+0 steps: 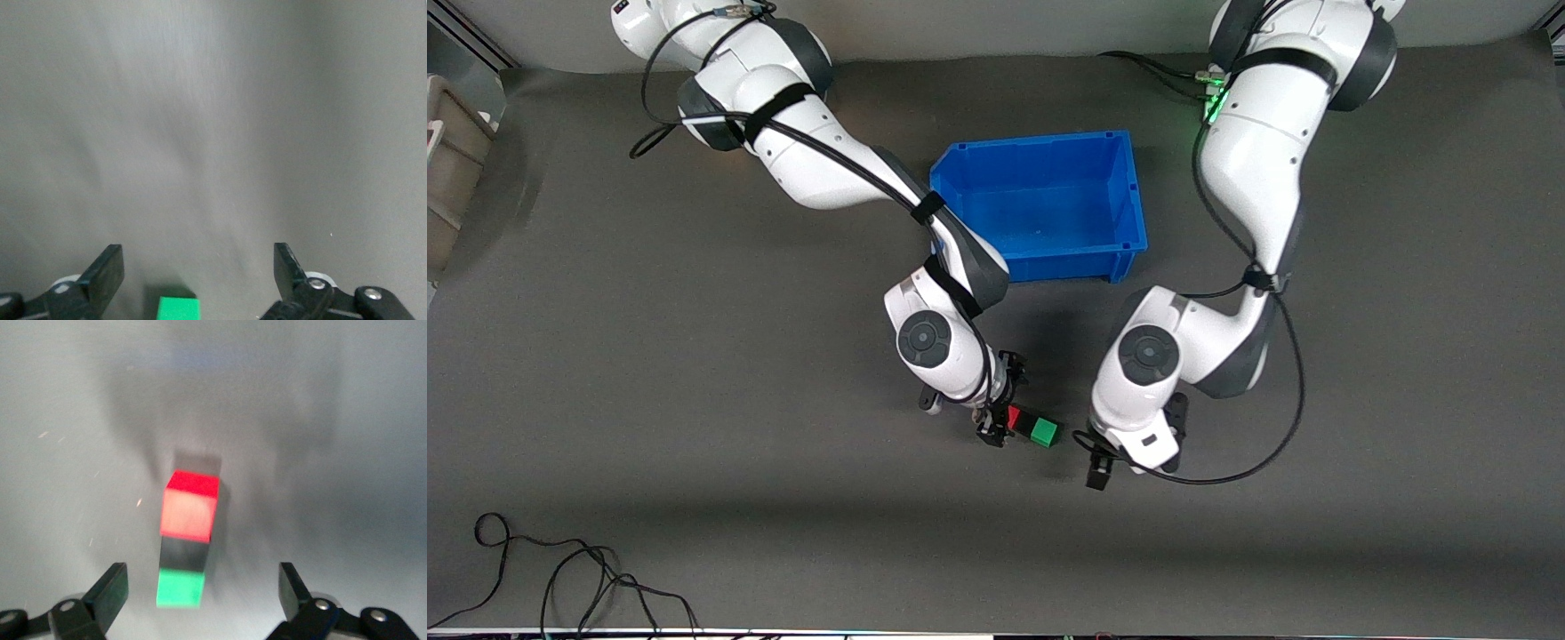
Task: Attach green and red cubes to black cube
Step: 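Open both grippers and lift them away from the joined cubes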
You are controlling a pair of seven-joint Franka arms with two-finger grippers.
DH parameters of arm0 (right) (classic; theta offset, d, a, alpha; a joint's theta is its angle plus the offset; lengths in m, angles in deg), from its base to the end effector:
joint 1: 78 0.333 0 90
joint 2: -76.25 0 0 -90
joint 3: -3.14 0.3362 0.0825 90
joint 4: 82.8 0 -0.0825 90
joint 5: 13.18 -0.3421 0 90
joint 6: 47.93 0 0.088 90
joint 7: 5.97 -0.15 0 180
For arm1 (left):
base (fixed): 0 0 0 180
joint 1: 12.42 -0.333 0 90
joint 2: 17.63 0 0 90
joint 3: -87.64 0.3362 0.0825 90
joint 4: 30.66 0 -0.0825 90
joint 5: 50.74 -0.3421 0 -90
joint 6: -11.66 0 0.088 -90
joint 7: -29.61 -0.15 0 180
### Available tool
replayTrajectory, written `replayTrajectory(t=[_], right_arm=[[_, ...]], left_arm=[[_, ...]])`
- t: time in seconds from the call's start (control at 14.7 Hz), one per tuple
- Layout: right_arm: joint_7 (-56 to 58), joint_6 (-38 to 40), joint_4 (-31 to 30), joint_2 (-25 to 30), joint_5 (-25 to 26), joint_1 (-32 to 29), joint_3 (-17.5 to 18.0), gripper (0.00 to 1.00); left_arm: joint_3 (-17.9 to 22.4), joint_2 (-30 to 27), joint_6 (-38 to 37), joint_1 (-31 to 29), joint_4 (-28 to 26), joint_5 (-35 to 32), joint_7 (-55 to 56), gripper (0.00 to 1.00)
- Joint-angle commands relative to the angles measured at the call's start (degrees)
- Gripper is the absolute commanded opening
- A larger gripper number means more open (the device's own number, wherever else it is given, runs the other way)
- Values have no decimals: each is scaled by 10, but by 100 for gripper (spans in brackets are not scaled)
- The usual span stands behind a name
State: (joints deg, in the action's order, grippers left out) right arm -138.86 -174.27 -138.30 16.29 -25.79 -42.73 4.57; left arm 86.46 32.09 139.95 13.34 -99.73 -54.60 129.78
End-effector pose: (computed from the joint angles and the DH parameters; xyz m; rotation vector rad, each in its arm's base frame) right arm 0.6308 0.4794 0.2286 -1.8073 2.2946 0.2813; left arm 0.6823 -0.3370 0.2617 2.4389 1.7584 0.1669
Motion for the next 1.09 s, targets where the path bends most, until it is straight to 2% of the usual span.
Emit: replayTrajectory(t=[0.0,0.14,0.27,0.48,0.61,0.75,1.02], right_arm=[[73,102,-12,73,-3,-10,-2,100],[118,167,-11,118,-3,-27,-1,100],[183,231,-11,165,-5,-48,-2,100],[341,336,-11,237,-39,-99,-3,100],[446,404,-10,272,-36,-128,-5,100],[586,467,-11,302,-28,-156,-10,100],[928,556,-14,349,33,-222,-9,100]], left_arm=[[-8,-55,-89,-41,-13,1,-86,100],[-8,-99,-145,-77,-28,27,-185,100],[-8,-156,-152,-116,-80,44,-320,100],[-6,-230,-154,-161,-149,46,-466,100],[-6,-276,-148,-188,-198,46,-519,100],[-3,-323,-168,-202,-245,43,-626,100],[4,-420,-198,-234,-330,25,-826,100]])
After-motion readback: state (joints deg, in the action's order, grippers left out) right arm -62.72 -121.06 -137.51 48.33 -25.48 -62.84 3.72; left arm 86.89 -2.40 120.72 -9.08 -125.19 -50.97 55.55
